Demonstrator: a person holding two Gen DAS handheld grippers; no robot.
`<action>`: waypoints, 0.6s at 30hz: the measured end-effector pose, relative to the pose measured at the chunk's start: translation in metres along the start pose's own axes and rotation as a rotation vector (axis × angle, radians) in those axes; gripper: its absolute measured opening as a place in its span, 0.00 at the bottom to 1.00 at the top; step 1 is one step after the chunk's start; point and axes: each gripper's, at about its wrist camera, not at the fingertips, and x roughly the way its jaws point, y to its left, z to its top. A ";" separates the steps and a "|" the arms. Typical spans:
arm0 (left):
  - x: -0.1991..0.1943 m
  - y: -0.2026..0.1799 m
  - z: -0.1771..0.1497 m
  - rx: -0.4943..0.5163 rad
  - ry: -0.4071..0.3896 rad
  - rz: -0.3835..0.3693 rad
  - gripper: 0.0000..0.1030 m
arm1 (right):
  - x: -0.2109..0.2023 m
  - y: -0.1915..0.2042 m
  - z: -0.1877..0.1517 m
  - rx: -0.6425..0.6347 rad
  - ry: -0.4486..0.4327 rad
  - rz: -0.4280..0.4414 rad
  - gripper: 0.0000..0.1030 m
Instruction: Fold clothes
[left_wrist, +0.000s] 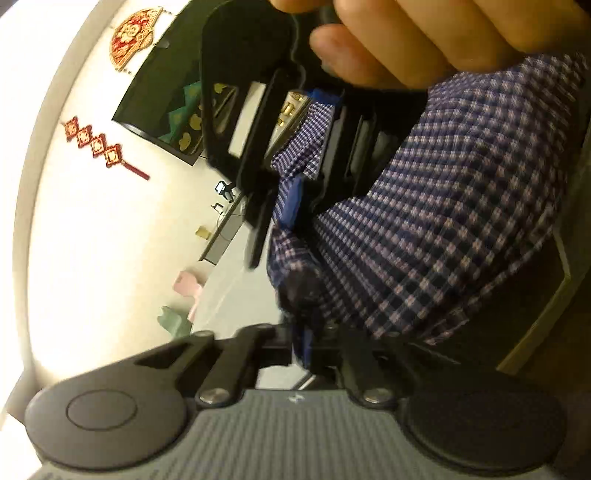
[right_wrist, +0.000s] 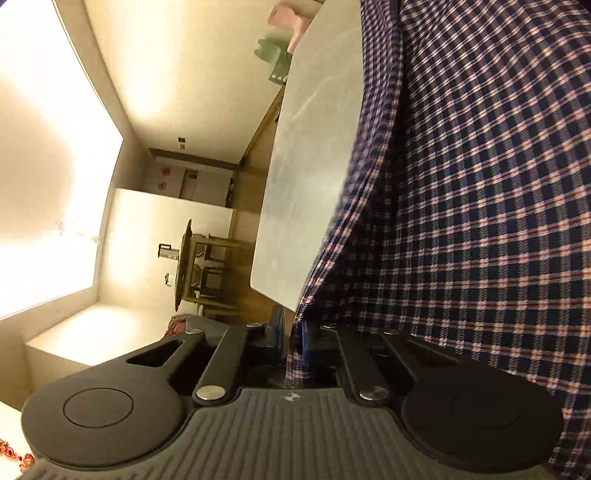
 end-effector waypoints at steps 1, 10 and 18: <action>0.003 -0.008 0.002 0.046 0.005 0.040 0.02 | 0.000 -0.001 0.002 -0.010 -0.008 -0.030 0.10; 0.014 -0.031 -0.003 0.195 -0.007 -0.051 0.07 | -0.010 0.000 0.032 -0.288 -0.104 -0.362 0.06; -0.007 0.059 -0.003 -0.135 -0.146 -0.310 0.10 | -0.028 0.053 0.040 -0.606 -0.194 -0.495 0.27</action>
